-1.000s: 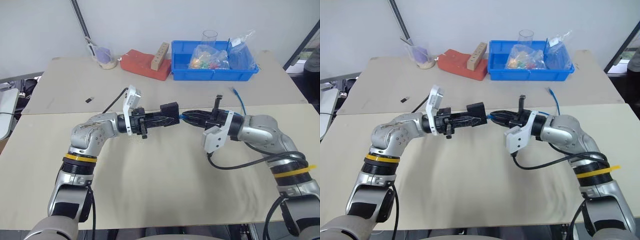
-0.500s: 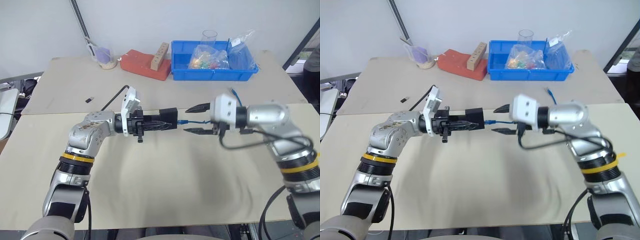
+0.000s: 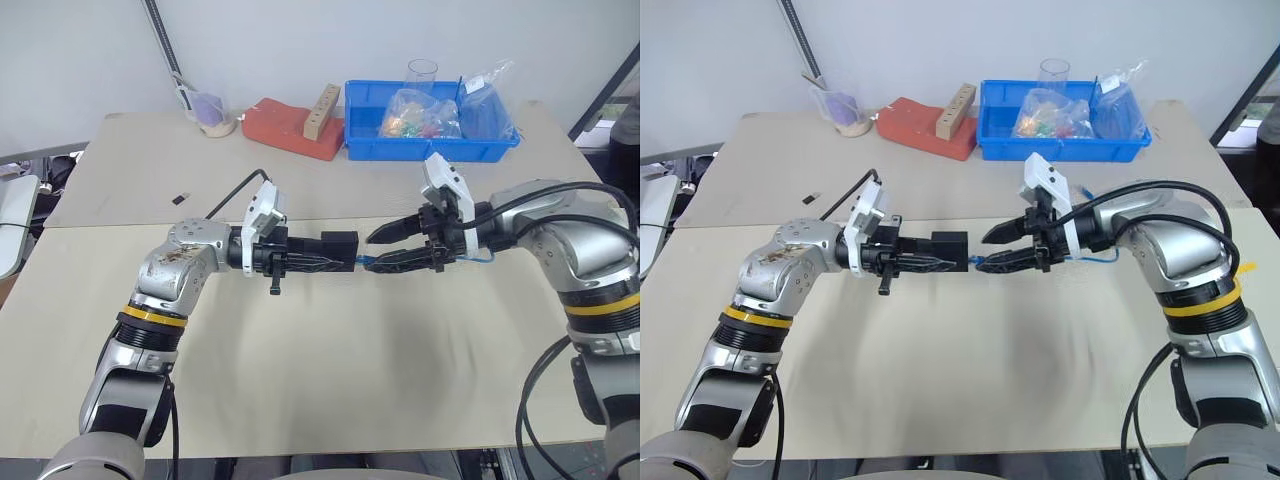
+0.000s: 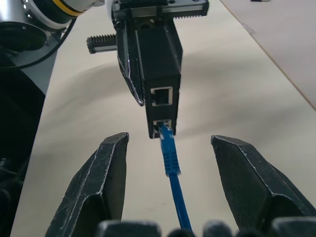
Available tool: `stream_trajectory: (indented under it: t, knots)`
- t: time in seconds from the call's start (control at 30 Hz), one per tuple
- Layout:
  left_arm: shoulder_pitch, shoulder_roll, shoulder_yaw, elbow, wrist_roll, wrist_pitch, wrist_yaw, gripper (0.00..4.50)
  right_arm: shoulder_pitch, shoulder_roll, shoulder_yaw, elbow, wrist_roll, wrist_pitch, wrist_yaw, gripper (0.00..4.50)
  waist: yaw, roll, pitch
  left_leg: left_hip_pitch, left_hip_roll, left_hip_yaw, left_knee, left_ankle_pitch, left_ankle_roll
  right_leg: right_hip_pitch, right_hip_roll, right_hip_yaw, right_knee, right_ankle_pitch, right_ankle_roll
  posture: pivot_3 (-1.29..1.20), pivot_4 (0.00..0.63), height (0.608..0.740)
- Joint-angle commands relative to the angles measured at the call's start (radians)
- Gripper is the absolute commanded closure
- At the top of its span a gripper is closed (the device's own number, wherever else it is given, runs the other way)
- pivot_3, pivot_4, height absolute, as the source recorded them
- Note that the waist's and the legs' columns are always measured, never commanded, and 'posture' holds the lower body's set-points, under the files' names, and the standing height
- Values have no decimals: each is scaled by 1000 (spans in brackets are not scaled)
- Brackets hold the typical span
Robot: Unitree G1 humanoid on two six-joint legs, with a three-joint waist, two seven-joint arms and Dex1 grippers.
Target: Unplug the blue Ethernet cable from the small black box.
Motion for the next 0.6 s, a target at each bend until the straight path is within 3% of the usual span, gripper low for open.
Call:
stream_trajectory:
  t: [0.03, 0.33, 0.6]
  knots:
    - [-7, -2, 15, -40, -11, -13, 0, 3933, -16, 15, 3, -21, -14, -18, 0, 1519, 0, 0, 0, 0, 0, 0, 0, 0, 0, 0, 0, 0, 0, 0, 0, 0, 150, 740]
    - [-5, -5, 8, -38, -7, -20, -7, 3933, -16, 32, 10, 0, -38, -19, 3, 1519, 0, 0, 0, -6, 0, 0, 2, 0, 0, -6, 0, 0, 2, 0, 0, 0, 150, 740]
    - [-8, 0, -7, -34, 7, -32, -30, 3933, -17, 33, 6, 2, -30, -4, 21, 4035, -1, 0, 0, -6, 0, 0, 2, 0, 0, -7, 0, 0, 2, 0, 0, 0, 150, 740]
